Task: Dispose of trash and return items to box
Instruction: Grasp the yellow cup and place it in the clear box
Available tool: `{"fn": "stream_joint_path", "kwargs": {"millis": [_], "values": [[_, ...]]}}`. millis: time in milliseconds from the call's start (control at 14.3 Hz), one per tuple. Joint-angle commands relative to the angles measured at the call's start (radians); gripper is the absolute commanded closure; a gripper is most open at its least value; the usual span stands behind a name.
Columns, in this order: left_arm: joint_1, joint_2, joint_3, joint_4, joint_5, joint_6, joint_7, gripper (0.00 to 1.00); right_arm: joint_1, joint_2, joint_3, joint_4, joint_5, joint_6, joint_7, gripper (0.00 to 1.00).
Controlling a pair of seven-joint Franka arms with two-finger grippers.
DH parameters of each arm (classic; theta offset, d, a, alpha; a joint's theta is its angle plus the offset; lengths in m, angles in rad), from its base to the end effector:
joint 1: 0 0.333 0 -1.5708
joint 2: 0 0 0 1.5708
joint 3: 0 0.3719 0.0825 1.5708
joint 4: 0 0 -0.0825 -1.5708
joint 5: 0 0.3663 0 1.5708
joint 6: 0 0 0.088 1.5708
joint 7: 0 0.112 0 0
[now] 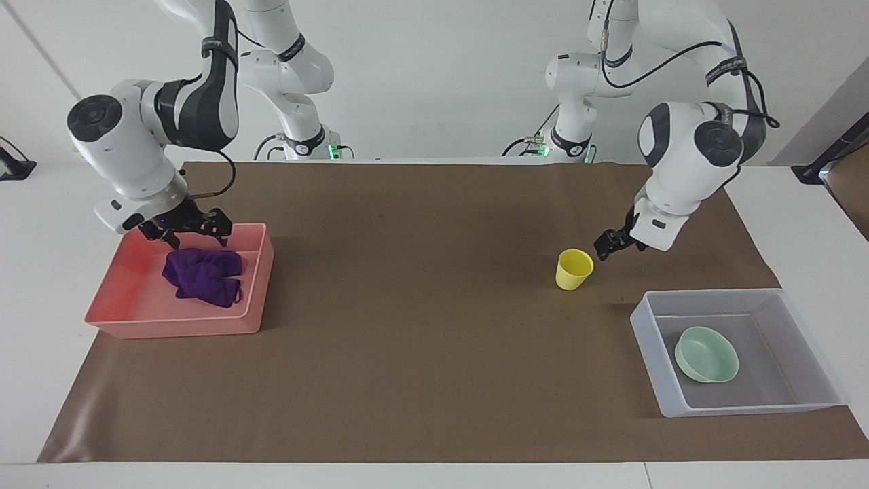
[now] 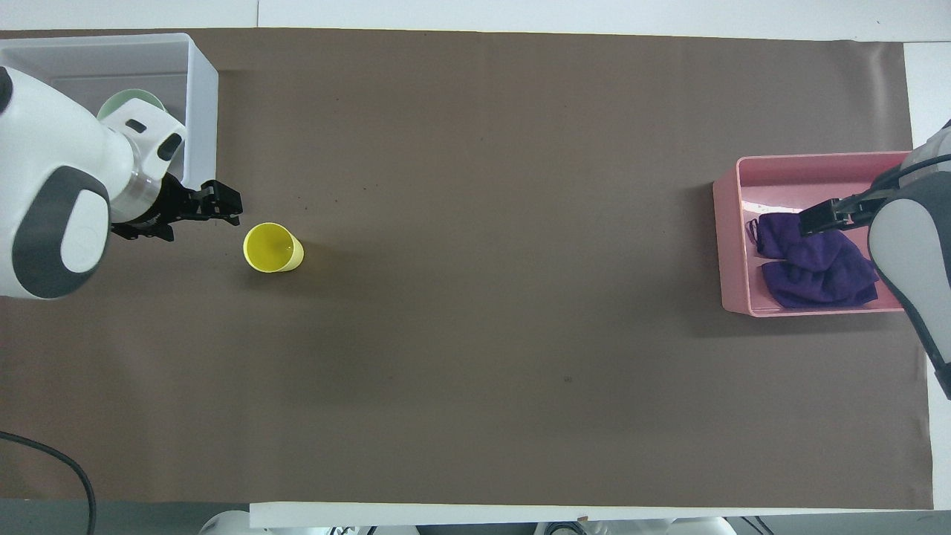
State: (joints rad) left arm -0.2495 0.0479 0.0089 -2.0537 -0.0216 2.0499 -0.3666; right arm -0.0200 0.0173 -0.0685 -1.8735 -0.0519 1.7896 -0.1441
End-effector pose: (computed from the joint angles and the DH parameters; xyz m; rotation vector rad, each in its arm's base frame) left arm 0.5241 -0.1300 0.4699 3.1309 0.2139 -0.0861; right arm 0.5363 -0.0520 0.5463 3.0962 0.1075 -0.1650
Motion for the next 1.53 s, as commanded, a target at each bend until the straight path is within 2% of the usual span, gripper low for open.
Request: {"fn": "stream_joint_path", "kwargs": {"millis": [0,70,140,209,349,558,698,837,907,1047,1186,1326,1465], "values": [[-0.033,-0.074,0.014,-0.180,0.015,0.160,-0.045,0.00,0.050,0.000,0.004,0.100,0.021,-0.119,0.037,0.01],[-0.033,-0.068,0.014,-0.195,0.017,0.171,-0.048,0.03,0.063,-0.008,0.004,0.128,0.023,-0.159,0.037,0.01],[-0.033,-0.060,0.014,-0.203,0.017,0.182,-0.054,0.71,0.072,-0.008,0.006,0.167,0.021,-0.205,0.037,0.01],[-0.033,-0.057,0.014,-0.230,0.017,0.203,-0.060,1.00,0.081,-0.008,0.006,0.203,0.021,-0.249,0.037,0.01],[-0.031,-0.056,0.014,-0.238,0.017,0.256,-0.061,1.00,0.081,-0.010,0.009,0.255,0.027,-0.320,0.032,0.01],[-0.031,-0.051,0.014,-0.224,0.017,0.239,-0.063,1.00,0.081,-0.058,0.009,0.278,0.075,-0.413,0.017,0.01],[-0.037,-0.049,0.013,-0.130,0.008,0.125,-0.074,1.00,0.083,-0.086,0.009,0.260,0.075,-0.432,0.014,0.01],[-0.025,-0.036,0.014,0.051,-0.012,-0.041,-0.100,1.00,0.080,-0.095,0.007,0.249,0.076,-0.457,0.005,0.01],[0.001,-0.007,0.028,0.132,-0.040,-0.060,-0.098,1.00,0.080,-0.097,0.007,0.246,0.075,-0.457,0.003,0.01],[0.138,0.099,0.025,0.319,-0.073,-0.068,-0.075,1.00,0.077,-0.097,0.007,0.246,0.076,-0.452,0.007,0.01],[0.226,0.176,0.028,0.409,-0.074,-0.050,0.091,1.00,0.074,-0.097,0.007,0.246,0.075,-0.443,0.006,0.01],[0.277,0.286,0.028,0.490,-0.072,0.028,0.117,1.00,0.072,-0.096,0.007,0.246,0.075,-0.446,0.009,0.01],[0.279,0.366,0.029,0.515,-0.069,0.114,0.115,1.00,0.071,-0.097,0.007,0.246,0.076,-0.447,0.006,0.01]]}}
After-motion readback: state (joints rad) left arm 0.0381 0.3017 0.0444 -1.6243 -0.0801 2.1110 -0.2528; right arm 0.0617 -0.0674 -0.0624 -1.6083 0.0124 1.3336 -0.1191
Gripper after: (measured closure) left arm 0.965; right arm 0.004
